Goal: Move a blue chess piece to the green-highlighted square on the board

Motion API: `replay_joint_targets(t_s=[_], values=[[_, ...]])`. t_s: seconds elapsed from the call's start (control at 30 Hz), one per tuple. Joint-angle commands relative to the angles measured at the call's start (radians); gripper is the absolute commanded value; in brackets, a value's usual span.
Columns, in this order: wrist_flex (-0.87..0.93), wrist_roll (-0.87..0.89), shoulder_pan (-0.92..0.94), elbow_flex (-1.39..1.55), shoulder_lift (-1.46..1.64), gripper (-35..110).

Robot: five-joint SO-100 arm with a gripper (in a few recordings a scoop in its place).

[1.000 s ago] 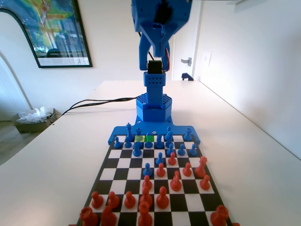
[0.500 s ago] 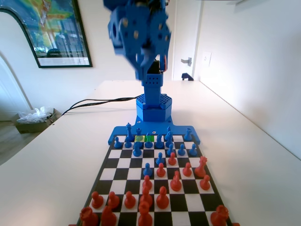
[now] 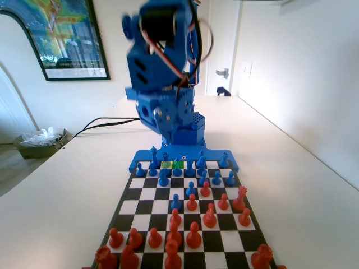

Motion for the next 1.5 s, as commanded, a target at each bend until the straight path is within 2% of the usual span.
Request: replay_joint_targets(t_s=[0.0, 0.17, 0.4, 0.6, 0.87, 1.3, 1.47], values=[[0.055, -0.028, -0.021, -0.023, 0.080, 1], [0.141, -0.058, -0.032, -0.029, 0.112, 1], [0.169, -0.179, -0.014, -0.020, 0.135, 1], [0.097, -0.293, 0.003, 0.044, 0.166, 2], [0.063, -0.339, -0.029, 0.061, 0.199, 4], [-0.035, -0.448, 0.009, 0.245, 0.313, 4], [0.020, -0.442, 0.003, 0.218, 0.307, 5]])
